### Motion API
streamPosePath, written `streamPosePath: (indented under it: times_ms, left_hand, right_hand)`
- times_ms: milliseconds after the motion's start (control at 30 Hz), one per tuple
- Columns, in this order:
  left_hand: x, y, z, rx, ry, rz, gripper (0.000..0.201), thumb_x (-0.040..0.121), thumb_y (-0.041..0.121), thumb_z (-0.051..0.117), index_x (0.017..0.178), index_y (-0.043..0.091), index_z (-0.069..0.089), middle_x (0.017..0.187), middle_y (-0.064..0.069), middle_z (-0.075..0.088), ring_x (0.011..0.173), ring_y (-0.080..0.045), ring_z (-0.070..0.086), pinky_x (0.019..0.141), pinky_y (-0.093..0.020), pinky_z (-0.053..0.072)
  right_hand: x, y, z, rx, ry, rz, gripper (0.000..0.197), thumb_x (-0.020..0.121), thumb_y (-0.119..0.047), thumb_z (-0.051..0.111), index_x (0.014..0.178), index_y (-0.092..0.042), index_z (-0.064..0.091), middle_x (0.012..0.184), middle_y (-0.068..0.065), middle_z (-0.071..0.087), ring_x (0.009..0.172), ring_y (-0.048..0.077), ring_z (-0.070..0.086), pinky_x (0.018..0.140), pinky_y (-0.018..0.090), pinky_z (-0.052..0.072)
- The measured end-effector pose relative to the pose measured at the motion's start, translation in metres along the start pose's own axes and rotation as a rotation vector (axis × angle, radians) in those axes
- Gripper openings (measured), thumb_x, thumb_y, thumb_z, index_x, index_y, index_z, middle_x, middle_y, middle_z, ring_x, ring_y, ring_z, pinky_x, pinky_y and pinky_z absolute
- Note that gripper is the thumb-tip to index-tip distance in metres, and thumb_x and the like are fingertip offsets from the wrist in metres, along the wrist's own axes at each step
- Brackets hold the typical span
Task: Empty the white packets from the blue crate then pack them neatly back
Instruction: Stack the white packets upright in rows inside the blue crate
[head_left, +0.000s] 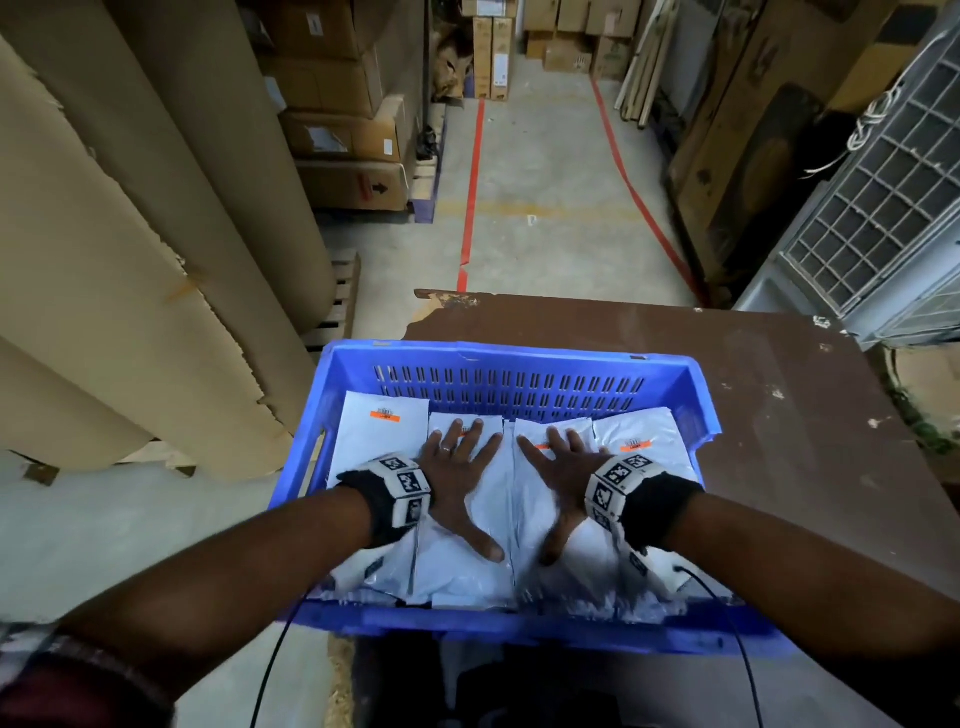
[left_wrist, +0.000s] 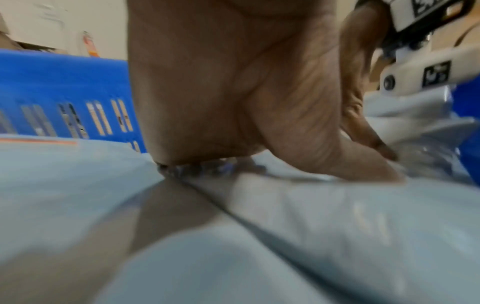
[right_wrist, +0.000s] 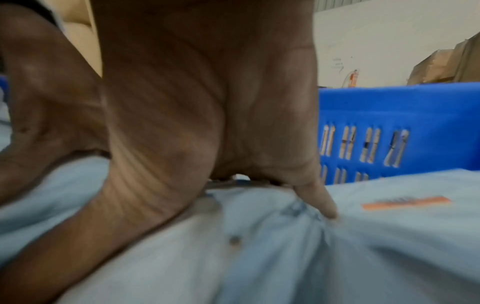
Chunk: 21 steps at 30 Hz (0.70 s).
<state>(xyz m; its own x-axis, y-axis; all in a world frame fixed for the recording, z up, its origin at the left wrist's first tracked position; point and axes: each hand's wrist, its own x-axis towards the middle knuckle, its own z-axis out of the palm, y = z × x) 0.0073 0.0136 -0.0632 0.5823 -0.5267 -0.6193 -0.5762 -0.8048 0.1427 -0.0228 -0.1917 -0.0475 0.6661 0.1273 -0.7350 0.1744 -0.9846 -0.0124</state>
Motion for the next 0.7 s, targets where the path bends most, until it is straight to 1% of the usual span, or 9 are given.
streamPosePath:
  times_ms: [133,200,267,333,400,467,533,600,700]
  left_hand:
    - [-0.041,-0.02,-0.048,0.022,-0.023,-0.044,0.156,0.043,0.092,0.066,0.148,0.031,-0.032,0.157,-0.004,-0.033,0.144,-0.031,-0.031,0.119,-0.056,-0.011]
    - [-0.056,-0.039,-0.064,0.094,-0.094,-0.123,0.16,0.041,0.086,0.073,0.147,0.03,-0.033,0.157,-0.005,-0.034,0.145,-0.033,-0.028,0.119,-0.057,-0.007]
    - [-0.063,-0.056,-0.067,0.153,-0.171,-0.207,0.164,0.038,0.084,0.076,0.146,0.031,-0.034,0.156,-0.005,-0.036,0.145,-0.033,-0.027,0.119,-0.059,-0.004]
    - [-0.065,-0.065,-0.058,0.172,-0.209,-0.242,0.165,0.037,0.082,0.078,0.147,0.03,-0.033,0.156,-0.007,-0.036,0.145,-0.032,-0.027,0.12,-0.058,-0.003]
    - [-0.067,-0.066,-0.044,0.158,-0.218,-0.241,0.163,0.042,0.077,0.081,0.148,0.028,-0.032,0.156,-0.009,-0.035,0.146,-0.031,-0.028,0.12,-0.053,-0.006]
    - [-0.066,-0.065,-0.031,0.148,-0.209,-0.227,0.162,0.044,0.074,0.083,0.148,0.027,-0.032,0.156,-0.009,-0.036,0.146,-0.031,-0.028,0.12,-0.05,-0.007]
    - [-0.064,-0.065,-0.025,0.152,-0.197,-0.225,0.164,0.042,0.074,0.083,0.148,0.028,-0.033,0.155,-0.009,-0.038,0.145,-0.032,-0.028,0.121,-0.052,-0.005]
    - [-0.061,-0.066,-0.025,0.146,-0.204,-0.226,0.165,0.04,0.075,0.084,0.146,0.029,-0.035,0.154,-0.008,-0.039,0.145,-0.032,-0.029,0.121,-0.055,-0.001]
    - [-0.063,-0.066,-0.03,0.13,-0.228,-0.221,0.165,0.042,0.071,0.086,0.146,0.028,-0.036,0.153,-0.007,-0.041,0.144,-0.031,-0.031,0.121,-0.053,-0.002]
  right_hand:
    - [-0.021,-0.018,-0.04,-0.049,0.1,-0.053,0.151,0.046,-0.083,0.075,0.155,-0.029,-0.014,0.164,0.013,-0.003,0.149,0.042,0.0,0.11,0.074,0.016]
    - [-0.033,-0.029,-0.061,-0.059,0.135,-0.095,0.146,0.046,-0.085,0.073,0.157,-0.024,-0.001,0.163,0.013,0.006,0.148,0.044,0.009,0.11,0.072,0.019]
    - [-0.035,-0.037,-0.071,-0.097,0.128,-0.136,0.132,0.048,-0.085,0.072,0.15,-0.017,0.026,0.154,0.014,0.029,0.14,0.043,0.032,0.11,0.064,0.03]
    - [-0.031,-0.038,-0.065,-0.196,0.094,-0.14,0.126,0.037,-0.094,0.065,0.134,-0.016,0.046,0.137,0.011,0.051,0.123,0.038,0.052,0.103,0.064,0.037]
    - [-0.021,-0.031,-0.048,-0.202,0.024,-0.102,0.137,0.031,-0.092,0.071,0.143,-0.02,0.036,0.142,0.014,0.047,0.126,0.04,0.049,0.103,0.067,0.036]
    - [-0.016,-0.022,-0.028,-0.154,-0.009,-0.03,0.15,0.032,-0.084,0.078,0.153,-0.028,0.009,0.155,0.017,0.025,0.14,0.046,0.029,0.105,0.077,0.022]
    - [-0.016,-0.015,-0.013,-0.13,0.014,-0.006,0.157,0.036,-0.083,0.078,0.154,-0.031,-0.013,0.161,0.018,-0.001,0.148,0.046,0.006,0.105,0.08,0.005]
    - [-0.017,-0.009,-0.011,-0.097,0.053,-0.035,0.159,0.039,-0.085,0.076,0.152,-0.03,-0.022,0.162,0.018,-0.007,0.149,0.043,0.0,0.108,0.077,0.005]
    - [-0.018,-0.007,-0.029,-0.057,0.126,-0.103,0.159,0.041,-0.085,0.075,0.152,-0.029,-0.024,0.163,0.018,-0.009,0.15,0.042,-0.005,0.113,0.071,0.006]
